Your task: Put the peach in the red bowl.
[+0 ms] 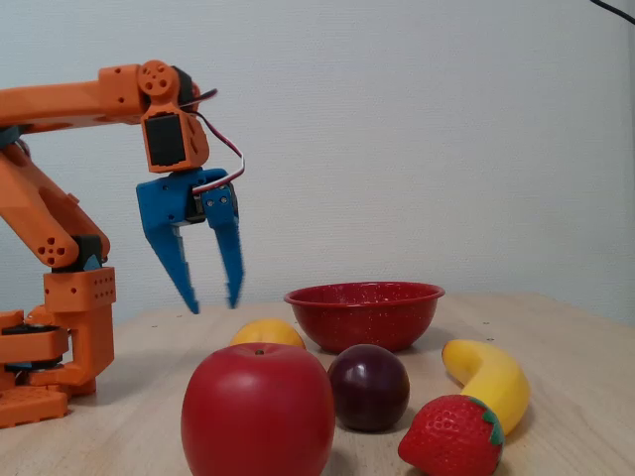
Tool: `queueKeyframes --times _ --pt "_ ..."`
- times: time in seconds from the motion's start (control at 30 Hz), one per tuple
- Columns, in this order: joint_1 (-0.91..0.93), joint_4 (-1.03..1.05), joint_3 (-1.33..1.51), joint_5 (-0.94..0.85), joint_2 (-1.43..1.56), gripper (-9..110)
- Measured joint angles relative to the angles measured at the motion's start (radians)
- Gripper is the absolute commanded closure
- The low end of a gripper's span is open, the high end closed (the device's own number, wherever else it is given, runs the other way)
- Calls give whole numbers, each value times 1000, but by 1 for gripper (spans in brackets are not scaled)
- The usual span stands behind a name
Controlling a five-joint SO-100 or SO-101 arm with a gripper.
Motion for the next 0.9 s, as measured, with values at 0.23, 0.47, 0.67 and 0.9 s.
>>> queueKeyframes --times 0.23,0.47,0.67,0.9 --pt "-2 57 -81 71 -83 54" --pt "-2 51 -166 75 -285 52" --pt "20 49 -232 74 -428 51" --pt "26 48 -313 75 -597 51"
